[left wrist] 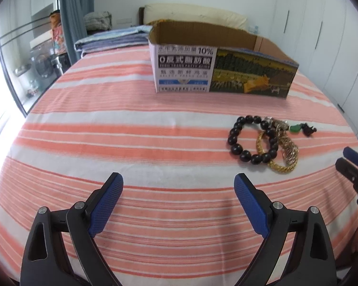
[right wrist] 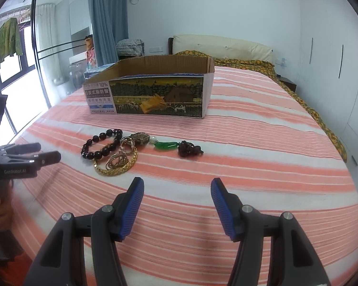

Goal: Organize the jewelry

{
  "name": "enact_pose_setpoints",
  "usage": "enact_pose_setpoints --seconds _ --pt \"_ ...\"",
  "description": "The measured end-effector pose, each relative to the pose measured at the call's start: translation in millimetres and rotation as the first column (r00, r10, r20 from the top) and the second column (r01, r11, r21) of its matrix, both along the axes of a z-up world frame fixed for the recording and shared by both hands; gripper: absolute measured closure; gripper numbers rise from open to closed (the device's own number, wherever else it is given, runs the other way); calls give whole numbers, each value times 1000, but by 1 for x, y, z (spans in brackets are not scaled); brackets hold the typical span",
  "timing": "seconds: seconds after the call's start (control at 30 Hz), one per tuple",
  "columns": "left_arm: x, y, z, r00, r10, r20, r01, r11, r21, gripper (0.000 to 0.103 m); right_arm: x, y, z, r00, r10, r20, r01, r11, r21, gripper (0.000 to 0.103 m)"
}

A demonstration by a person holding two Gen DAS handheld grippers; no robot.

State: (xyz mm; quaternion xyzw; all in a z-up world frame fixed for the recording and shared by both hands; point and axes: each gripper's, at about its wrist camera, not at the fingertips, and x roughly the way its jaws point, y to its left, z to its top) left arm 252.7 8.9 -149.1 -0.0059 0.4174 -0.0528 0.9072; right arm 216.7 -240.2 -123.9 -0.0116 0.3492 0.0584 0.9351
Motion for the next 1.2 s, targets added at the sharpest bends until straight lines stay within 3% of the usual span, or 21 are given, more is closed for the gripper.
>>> enact_pose_setpoints --seconds 0.27,0.7,1.2 --pt "7 4 -8 998 19 -62 -20 1000 -17 8 3 0 -8 1000 -1 -16 1 1000 -4 43" --pt "6 0 -8 997 11 -77 -9 1000 27 7 2 2 -14 1000 11 -26 -11 1000 -10 43" --pt "6 2 -7 997 19 -70 -20 1000 -9 7 2 -5 -17 999 1 -47 1 999 41 43"
